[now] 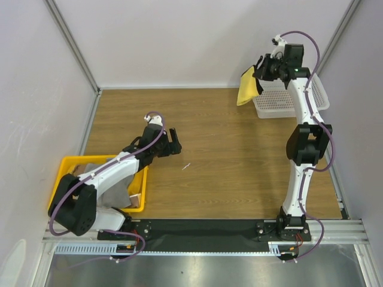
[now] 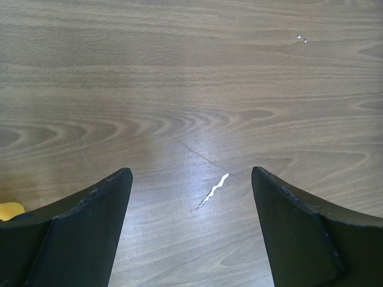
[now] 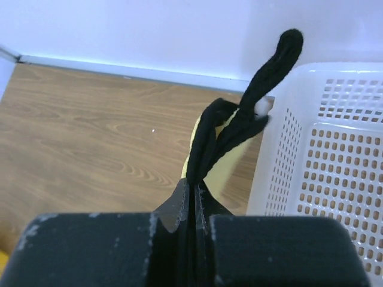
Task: Fold and stack the towels
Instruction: Neatly place the folded towel into the bin
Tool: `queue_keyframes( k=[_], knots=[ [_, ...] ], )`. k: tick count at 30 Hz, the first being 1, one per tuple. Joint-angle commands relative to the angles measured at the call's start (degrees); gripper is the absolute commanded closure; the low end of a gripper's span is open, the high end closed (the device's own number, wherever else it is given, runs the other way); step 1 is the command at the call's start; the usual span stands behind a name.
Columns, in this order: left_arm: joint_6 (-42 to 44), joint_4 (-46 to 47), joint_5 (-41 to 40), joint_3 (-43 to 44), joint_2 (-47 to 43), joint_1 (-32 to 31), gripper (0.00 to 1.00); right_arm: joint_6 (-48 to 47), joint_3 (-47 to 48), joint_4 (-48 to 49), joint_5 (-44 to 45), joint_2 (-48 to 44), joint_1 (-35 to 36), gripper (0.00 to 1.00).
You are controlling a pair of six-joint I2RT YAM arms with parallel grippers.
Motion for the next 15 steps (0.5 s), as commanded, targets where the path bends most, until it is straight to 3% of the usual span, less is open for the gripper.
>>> queue_keyframes(
  k=[1,7,15],
  knots=[
    [1.8,-1.2,-1.2,3.5,1.2,0.7,0.13,-1.8,3.4,-0.4,-7.5,1.2,-5.4,1.0],
    [2.1,-2.5,-1.6,5.9,3.6,0.7,0.13,-1.8,4.9,0.1,-13.1,2.5,-10.3,1.0],
    [2.1,-4.1,0.4,9.8,7.9,0.7,0.14,-7.7,10.5,-4.1,-10.2,7.6,-11.1,1.0]
  ],
)
